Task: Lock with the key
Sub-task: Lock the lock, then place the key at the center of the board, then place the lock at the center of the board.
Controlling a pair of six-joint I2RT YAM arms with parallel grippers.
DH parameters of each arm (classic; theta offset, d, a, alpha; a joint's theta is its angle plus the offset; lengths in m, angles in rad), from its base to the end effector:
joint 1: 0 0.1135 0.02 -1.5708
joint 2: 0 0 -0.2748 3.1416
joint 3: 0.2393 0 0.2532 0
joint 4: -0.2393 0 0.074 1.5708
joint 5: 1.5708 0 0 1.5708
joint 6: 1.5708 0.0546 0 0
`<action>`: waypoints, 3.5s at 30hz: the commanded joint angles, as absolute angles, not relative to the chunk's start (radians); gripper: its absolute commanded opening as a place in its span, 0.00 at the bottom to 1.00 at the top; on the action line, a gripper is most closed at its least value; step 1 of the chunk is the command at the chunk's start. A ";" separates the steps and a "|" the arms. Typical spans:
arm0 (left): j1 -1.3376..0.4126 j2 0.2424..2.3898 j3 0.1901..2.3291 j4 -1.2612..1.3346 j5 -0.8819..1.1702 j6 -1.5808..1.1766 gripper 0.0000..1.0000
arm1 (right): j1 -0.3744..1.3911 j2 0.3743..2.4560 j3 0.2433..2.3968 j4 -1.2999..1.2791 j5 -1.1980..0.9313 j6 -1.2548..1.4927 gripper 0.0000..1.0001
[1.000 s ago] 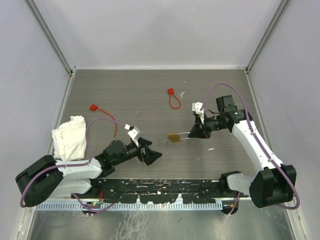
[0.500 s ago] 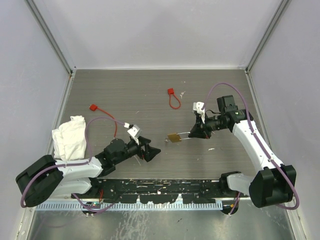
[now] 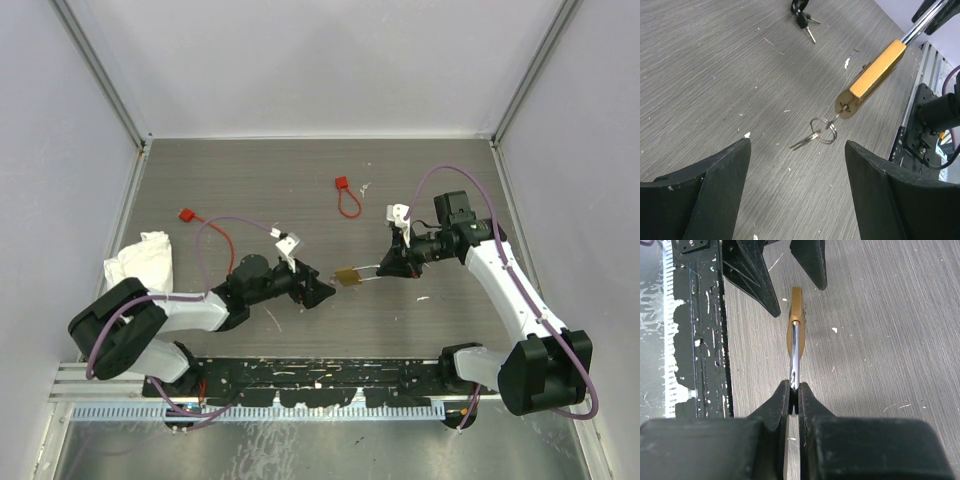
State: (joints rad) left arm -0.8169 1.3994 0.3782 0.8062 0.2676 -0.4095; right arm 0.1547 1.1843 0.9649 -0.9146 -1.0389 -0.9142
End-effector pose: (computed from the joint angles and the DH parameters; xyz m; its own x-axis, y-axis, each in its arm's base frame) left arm 0.1788 -0.2115 0.1788 -0.4843 -0.0452 -0.8737 0.7490 0.4947 -0.4407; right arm 0.2028 0.0792 0.2809 -0.1993 -0.4376 -0.8768 -0.9767 0.1610 0.1416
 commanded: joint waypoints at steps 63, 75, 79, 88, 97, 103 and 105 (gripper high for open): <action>-0.353 1.302 0.484 0.563 0.399 -0.716 0.00 | 0.092 1.355 0.850 -0.241 -1.063 -0.229 0.01; -0.179 1.782 0.925 0.408 0.451 -0.856 0.00 | 0.291 1.941 1.275 0.142 -0.876 0.270 0.01; -0.166 1.911 1.045 0.331 0.423 -0.860 0.02 | 0.351 2.096 1.460 0.134 -0.815 0.352 0.02; -0.167 1.961 1.118 0.182 0.318 -0.802 0.35 | 0.374 2.260 1.685 -0.011 -0.745 0.321 0.35; -0.208 1.666 1.067 -0.007 0.130 -0.554 0.68 | 0.370 1.983 1.649 -0.335 -0.522 -0.203 0.70; -0.225 1.382 0.897 0.089 0.174 -0.497 0.78 | 0.332 1.698 1.462 -0.470 -0.583 -0.387 0.72; -0.224 1.287 0.834 0.128 0.200 -0.489 0.84 | 0.307 1.587 1.373 -0.468 -0.603 -0.427 0.72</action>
